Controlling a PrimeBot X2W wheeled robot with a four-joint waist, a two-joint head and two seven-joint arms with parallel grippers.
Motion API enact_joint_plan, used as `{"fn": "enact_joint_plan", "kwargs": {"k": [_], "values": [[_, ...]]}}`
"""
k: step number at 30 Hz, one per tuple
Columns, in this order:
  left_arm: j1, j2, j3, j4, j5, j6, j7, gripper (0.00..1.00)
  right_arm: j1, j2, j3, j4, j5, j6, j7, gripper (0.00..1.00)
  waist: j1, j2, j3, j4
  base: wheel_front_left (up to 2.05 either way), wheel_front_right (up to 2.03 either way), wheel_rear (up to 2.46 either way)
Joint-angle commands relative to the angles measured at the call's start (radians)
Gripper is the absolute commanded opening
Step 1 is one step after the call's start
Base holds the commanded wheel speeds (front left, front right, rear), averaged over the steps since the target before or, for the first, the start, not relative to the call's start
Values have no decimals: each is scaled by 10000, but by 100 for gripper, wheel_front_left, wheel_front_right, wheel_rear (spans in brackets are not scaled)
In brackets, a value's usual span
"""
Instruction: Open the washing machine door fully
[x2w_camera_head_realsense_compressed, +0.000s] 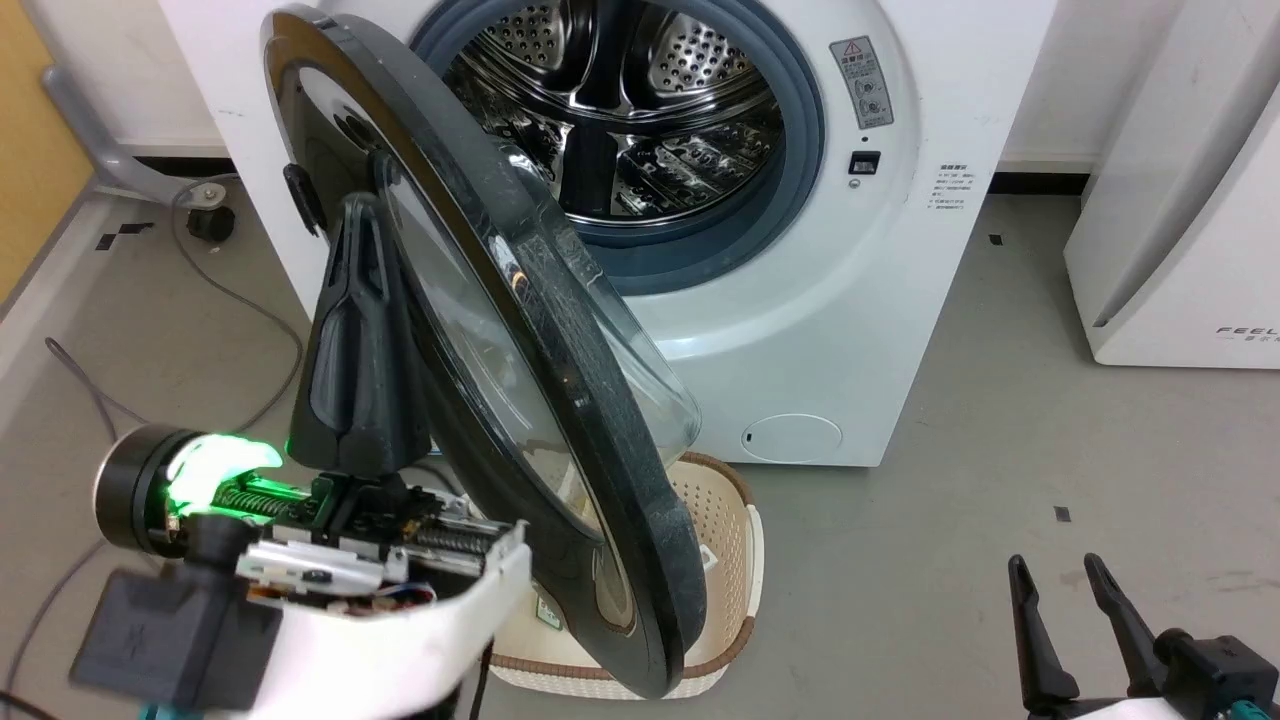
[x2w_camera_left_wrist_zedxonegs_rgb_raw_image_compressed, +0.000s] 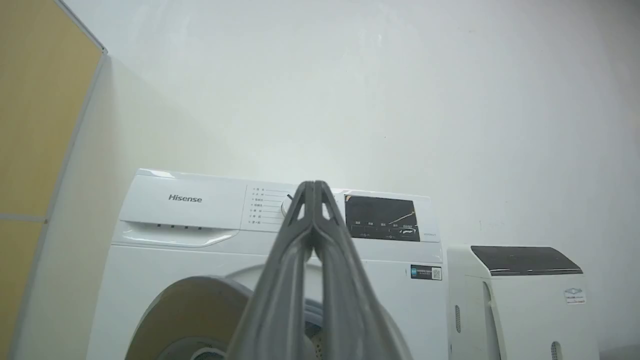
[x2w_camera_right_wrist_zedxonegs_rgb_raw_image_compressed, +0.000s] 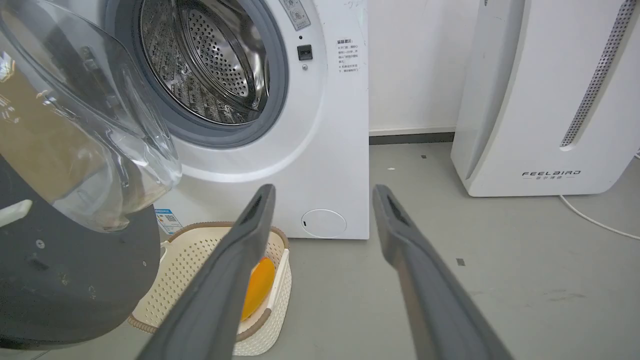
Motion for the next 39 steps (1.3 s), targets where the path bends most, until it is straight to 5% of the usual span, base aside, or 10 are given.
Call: {"fn": "enact_joint_plan", "kwargs": {"k": [1, 12, 19, 21, 39], "values": [[-147, 16, -108, -201, 86, 7, -42, 0, -167, 35, 2, 25, 85, 6, -66, 100, 0, -1, 0, -4, 0, 0, 0], [151, 16, -2877, -797, -569, -895, 849, 0, -181, 35, -31, 109, 92, 6, -153, 100, 0, -1, 93, 17, 0, 0, 0], [955, 104, -4455, -78, -1417, -1351, 2342, 0, -206, 35, -35, 144, 49, 6, -131, 100, 0, -1, 94, 66, 0, 0, 0], [1566, 434, -4931, 904, -1941, -1318, 3668, 0, -171, 35, -43, 117, 20, 6, -110, 100, 0, -1, 98, 97, 0, 0, 0], [-348, 72, -4397, 4733, -1788, -467, 2212, 0, -399, 36, 228, 34, -124, 6, 32, 100, 0, -1, 273, -50, 0, 0, 0]]}}
